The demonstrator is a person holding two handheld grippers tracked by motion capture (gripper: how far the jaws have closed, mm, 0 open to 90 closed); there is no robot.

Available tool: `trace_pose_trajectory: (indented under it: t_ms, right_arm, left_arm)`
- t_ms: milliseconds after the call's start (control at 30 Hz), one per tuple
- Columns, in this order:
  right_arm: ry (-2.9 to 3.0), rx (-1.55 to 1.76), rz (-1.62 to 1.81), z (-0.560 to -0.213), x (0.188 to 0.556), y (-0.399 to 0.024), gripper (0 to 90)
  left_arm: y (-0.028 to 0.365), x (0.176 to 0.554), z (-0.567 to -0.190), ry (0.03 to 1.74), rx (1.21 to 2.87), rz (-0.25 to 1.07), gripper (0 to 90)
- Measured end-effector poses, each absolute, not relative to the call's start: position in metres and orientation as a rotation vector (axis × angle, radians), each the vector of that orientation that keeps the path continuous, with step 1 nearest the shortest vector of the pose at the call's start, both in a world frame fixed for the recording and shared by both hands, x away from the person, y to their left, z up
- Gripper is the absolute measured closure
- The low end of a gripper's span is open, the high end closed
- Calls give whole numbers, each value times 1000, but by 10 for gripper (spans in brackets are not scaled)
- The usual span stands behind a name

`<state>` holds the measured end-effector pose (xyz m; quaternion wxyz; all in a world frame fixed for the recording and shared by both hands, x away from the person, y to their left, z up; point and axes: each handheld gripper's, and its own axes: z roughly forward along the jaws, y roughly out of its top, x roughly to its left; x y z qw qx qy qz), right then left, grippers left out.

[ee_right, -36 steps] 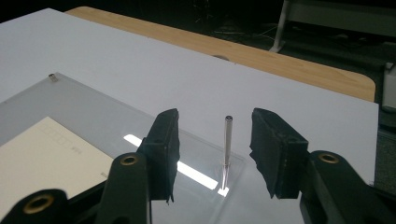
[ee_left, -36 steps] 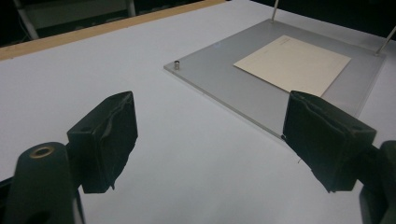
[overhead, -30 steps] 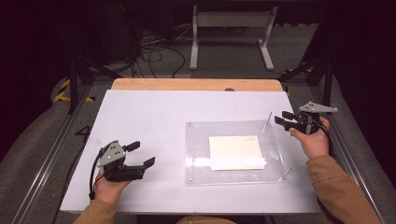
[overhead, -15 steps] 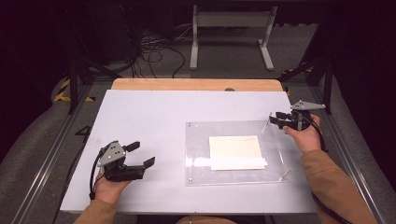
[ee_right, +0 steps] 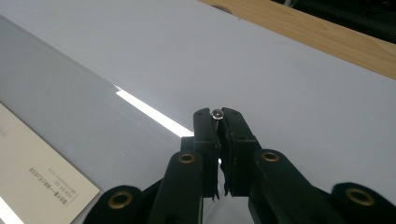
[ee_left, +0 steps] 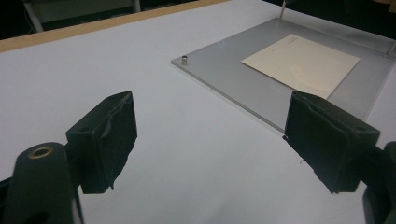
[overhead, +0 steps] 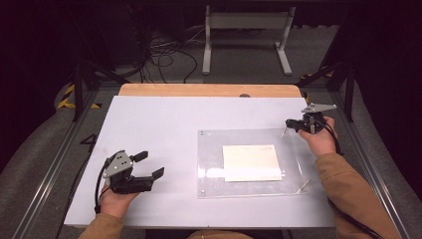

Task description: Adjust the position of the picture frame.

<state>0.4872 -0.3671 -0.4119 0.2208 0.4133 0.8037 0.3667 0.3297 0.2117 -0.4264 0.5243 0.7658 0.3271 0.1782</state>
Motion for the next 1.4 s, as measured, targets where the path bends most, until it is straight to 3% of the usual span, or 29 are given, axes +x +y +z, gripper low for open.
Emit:
trace_pose_trajectory:
  t_ms: [300,667,1000,1267,1333,1400]
  right_arm:
    - [2240,1064,976,-398,498,-353,851]
    - [2292,895,968,-372,554,-292,850]
    - [2339,927,911,-385,590,-249,843]
    - [2335,990,926,-403,601,-242,839]
    - [2336,972,913,-403,600,-242,826]
    - [2311,960,933,-401,597,-243,739]
  left_arm:
    - [212,331,-427,781,1831,426,172]
    - [217,332,-428,794,1820,411,172]
    - [224,339,-433,830,1789,394,174]
    - [226,351,-440,884,1797,369,184]
    - [223,354,-442,896,1795,358,189]
    - [221,357,-442,893,1810,364,193]
